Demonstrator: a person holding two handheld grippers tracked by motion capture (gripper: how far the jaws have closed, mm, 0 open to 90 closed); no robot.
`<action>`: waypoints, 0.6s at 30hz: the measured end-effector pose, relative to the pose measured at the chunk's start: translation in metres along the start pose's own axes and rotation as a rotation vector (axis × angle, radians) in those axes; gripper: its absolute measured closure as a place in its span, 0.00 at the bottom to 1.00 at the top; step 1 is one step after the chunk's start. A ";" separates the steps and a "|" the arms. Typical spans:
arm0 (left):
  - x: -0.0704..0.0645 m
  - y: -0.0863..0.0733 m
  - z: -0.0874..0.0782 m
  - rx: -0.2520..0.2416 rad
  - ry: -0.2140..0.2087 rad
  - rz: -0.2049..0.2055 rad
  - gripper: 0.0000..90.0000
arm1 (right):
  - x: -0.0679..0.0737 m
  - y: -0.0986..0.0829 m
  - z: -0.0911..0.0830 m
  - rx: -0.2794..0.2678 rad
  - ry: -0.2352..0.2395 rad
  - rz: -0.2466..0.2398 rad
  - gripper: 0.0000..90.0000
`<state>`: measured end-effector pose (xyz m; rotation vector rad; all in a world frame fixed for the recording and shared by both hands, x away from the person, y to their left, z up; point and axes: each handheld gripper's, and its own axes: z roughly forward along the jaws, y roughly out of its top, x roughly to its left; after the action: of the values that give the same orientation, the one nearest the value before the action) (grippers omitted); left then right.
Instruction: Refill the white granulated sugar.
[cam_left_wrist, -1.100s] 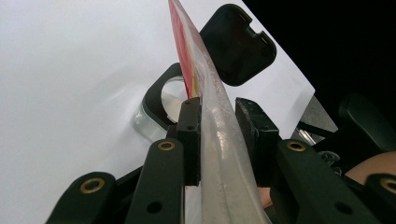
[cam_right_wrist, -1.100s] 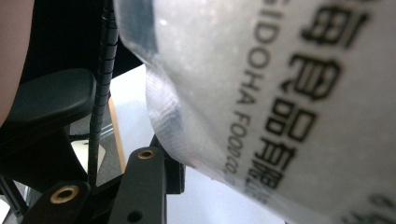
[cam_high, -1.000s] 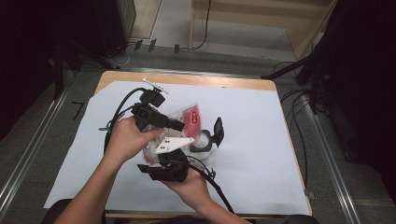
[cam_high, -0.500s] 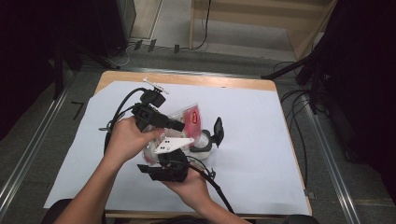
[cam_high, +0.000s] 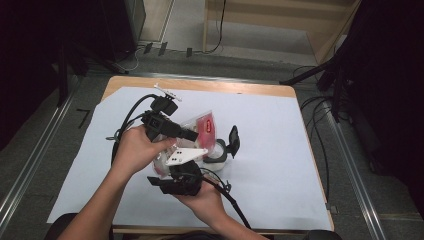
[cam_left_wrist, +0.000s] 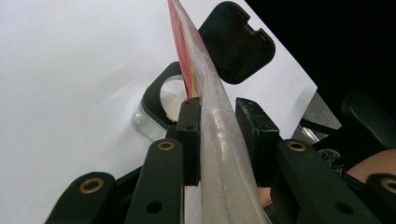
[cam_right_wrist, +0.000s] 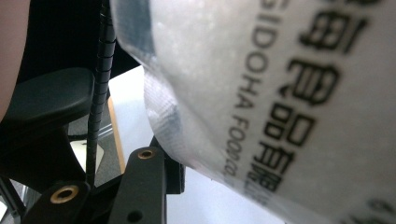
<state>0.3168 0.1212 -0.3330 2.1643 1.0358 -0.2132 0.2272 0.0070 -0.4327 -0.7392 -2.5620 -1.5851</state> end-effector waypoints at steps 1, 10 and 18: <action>0.000 0.000 0.000 0.000 -0.001 -0.001 0.80 | 0.000 0.000 0.000 -0.001 0.000 0.001 0.70; -0.001 0.000 -0.001 0.004 0.000 0.001 0.80 | 0.002 0.000 0.000 -0.005 -0.004 -0.005 0.70; -0.002 0.000 -0.001 -0.003 0.005 0.000 0.79 | 0.002 0.001 -0.001 -0.003 -0.001 -0.007 0.70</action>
<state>0.3154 0.1203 -0.3315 2.1637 1.0381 -0.2060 0.2254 0.0075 -0.4314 -0.7325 -2.5668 -1.5909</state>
